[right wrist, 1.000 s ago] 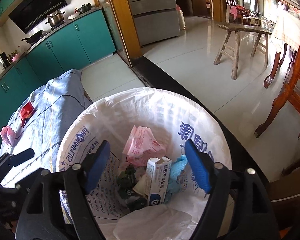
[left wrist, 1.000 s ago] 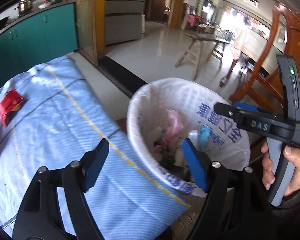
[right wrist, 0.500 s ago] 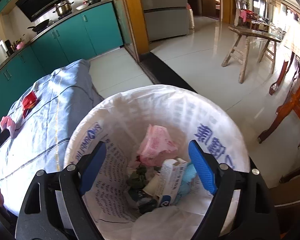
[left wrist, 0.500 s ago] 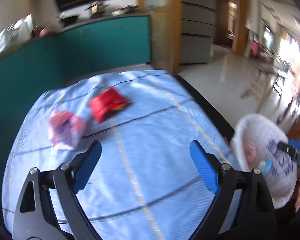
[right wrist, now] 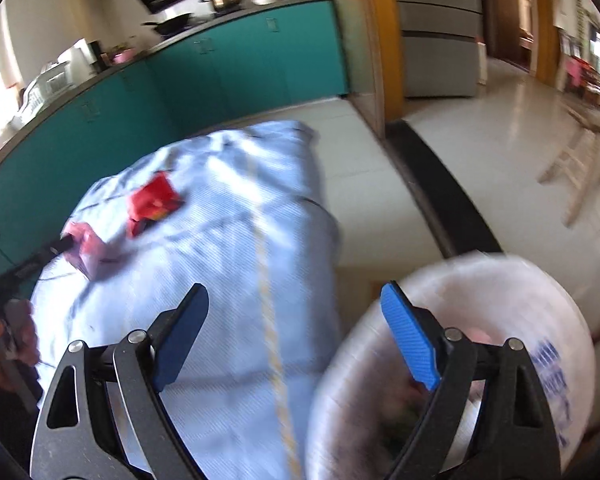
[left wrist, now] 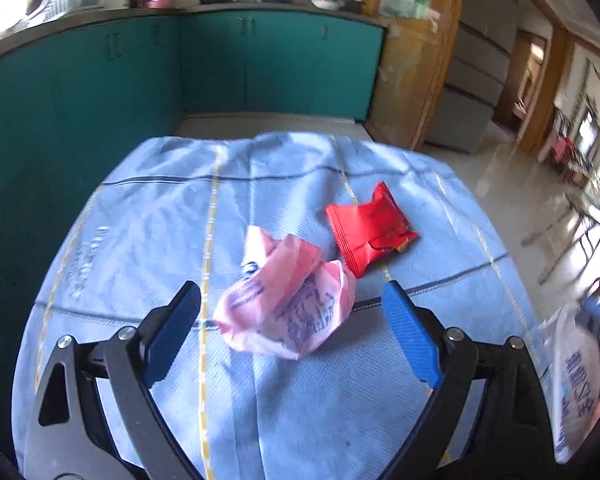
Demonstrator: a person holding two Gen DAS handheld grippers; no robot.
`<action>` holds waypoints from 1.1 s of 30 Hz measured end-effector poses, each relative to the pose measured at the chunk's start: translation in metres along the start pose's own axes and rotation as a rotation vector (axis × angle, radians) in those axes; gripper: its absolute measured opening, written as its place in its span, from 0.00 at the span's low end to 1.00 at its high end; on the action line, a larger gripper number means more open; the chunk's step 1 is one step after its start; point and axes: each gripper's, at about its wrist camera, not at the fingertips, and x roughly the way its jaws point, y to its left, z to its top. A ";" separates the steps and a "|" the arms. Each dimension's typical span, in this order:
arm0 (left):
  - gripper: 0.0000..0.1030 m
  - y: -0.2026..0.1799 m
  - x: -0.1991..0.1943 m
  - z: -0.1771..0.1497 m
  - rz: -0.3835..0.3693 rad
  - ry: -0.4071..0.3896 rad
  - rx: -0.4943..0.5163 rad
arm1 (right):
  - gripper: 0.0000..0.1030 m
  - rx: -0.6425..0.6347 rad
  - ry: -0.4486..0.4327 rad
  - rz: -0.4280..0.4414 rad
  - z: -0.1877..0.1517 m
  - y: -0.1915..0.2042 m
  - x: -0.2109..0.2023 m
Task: Collect trash
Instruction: 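Move both open grippers back over the table toward the pink bag and red packet, then grasp the red snack packet with the right gripper, then lift the red packet with the right gripper while the left gripper approaches the pink bag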
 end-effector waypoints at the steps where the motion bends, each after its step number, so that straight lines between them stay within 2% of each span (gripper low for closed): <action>1: 0.88 -0.002 0.007 0.000 0.004 0.012 0.019 | 0.84 -0.016 0.002 0.009 0.009 0.011 0.011; 5: 0.68 -0.003 0.025 -0.002 0.023 0.043 0.060 | 0.84 -0.048 0.042 0.070 0.037 0.050 0.057; 9: 0.57 0.009 0.016 -0.006 0.009 0.020 0.034 | 0.84 -0.093 0.067 0.101 0.055 0.091 0.098; 11: 0.48 0.017 0.009 -0.009 0.001 0.007 0.021 | 0.84 -0.087 0.057 0.137 0.064 0.111 0.114; 15: 0.46 0.037 -0.012 -0.018 -0.001 -0.009 -0.034 | 0.89 -0.039 0.078 0.155 0.076 0.142 0.142; 20: 0.46 0.056 -0.042 -0.035 0.010 -0.033 -0.060 | 0.89 0.094 0.148 0.137 0.084 0.164 0.186; 22: 0.46 0.060 -0.051 -0.040 0.012 -0.038 -0.056 | 0.89 0.107 0.141 0.095 0.088 0.172 0.196; 24: 0.46 0.062 -0.058 -0.042 0.021 -0.048 -0.047 | 0.89 0.065 0.142 0.040 0.090 0.183 0.201; 25: 0.46 0.064 -0.061 -0.042 0.026 -0.052 -0.044 | 0.87 0.031 0.144 0.032 0.089 0.189 0.202; 27: 0.46 0.065 -0.069 -0.043 0.040 -0.066 -0.041 | 0.66 -0.043 0.156 0.016 0.084 0.199 0.200; 28: 0.46 0.063 -0.073 -0.044 0.049 -0.077 -0.036 | 0.61 -0.066 0.161 0.020 0.081 0.202 0.197; 29: 0.46 0.062 -0.077 -0.044 0.058 -0.087 -0.032 | 0.51 -0.087 0.171 0.040 0.077 0.205 0.194; 33: 0.46 0.054 -0.091 -0.044 0.075 -0.115 -0.011 | 0.48 -0.200 0.191 0.095 0.050 0.211 0.167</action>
